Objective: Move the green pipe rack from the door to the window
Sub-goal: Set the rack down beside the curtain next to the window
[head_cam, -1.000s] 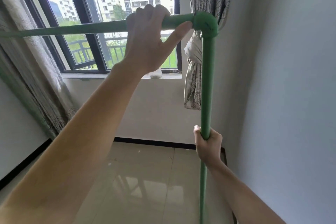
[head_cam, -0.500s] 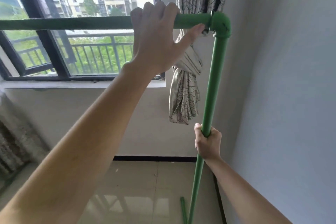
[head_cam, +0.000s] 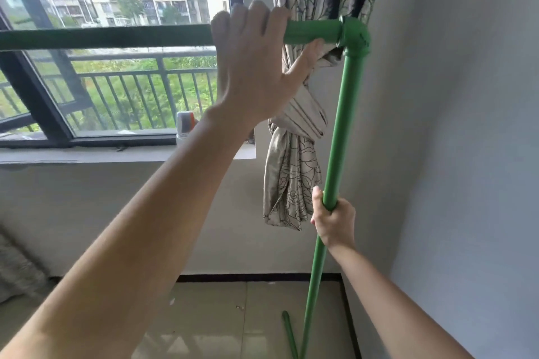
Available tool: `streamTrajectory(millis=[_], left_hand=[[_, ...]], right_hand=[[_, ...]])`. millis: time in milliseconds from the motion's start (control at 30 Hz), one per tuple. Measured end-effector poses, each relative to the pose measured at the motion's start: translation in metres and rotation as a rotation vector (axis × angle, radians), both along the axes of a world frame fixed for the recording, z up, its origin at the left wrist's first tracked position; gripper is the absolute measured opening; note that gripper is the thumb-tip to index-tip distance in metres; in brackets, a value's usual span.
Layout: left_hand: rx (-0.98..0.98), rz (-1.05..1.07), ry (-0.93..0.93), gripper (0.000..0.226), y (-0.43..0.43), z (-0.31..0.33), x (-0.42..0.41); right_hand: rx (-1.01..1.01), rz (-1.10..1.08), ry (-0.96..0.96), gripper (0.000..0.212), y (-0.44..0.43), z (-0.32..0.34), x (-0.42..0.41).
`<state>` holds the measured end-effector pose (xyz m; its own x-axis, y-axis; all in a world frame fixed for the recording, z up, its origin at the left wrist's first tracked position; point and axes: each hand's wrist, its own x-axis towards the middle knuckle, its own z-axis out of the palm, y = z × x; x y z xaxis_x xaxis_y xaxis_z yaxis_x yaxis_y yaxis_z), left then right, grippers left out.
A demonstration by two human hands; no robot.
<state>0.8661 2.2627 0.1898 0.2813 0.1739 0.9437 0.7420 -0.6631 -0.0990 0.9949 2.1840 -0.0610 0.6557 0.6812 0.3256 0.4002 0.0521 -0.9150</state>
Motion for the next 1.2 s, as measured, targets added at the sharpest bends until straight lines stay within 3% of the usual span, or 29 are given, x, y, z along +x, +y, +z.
streamTrajectory(millis=[100,367,567,733,933,1100,1200], left_hand=[[0.059,0.060,-0.066,0.055,0.020,-0.003,0.020],[0.237,0.047,-0.244,0.049,0.061,-0.012,0.061],[0.258,0.052,-0.305,0.053,0.078,-0.016,0.066],[0.189,0.039,-0.250,0.043,0.089,-0.011,0.067],[0.013,0.063,0.038,0.046,0.119,-0.002,0.057],[-0.001,0.103,0.096,0.048,0.132,-0.003,0.061],[0.031,0.104,0.078,0.046,0.134,-0.005,0.061]], right_hand=[[0.016,0.095,-0.038,0.051,0.020,-0.006,0.018],[-0.068,0.351,0.132,0.043,0.055,-0.069,0.053],[-0.130,0.408,0.225,0.057,0.062,-0.089,0.060],[-0.243,0.398,0.248,0.048,0.084,-0.070,0.067],[-0.343,0.222,0.243,0.049,0.135,-0.047,0.078],[-0.461,0.181,0.055,0.048,0.140,-0.043,0.085],[-0.542,0.331,-0.188,0.056,0.121,-0.044,0.092]])
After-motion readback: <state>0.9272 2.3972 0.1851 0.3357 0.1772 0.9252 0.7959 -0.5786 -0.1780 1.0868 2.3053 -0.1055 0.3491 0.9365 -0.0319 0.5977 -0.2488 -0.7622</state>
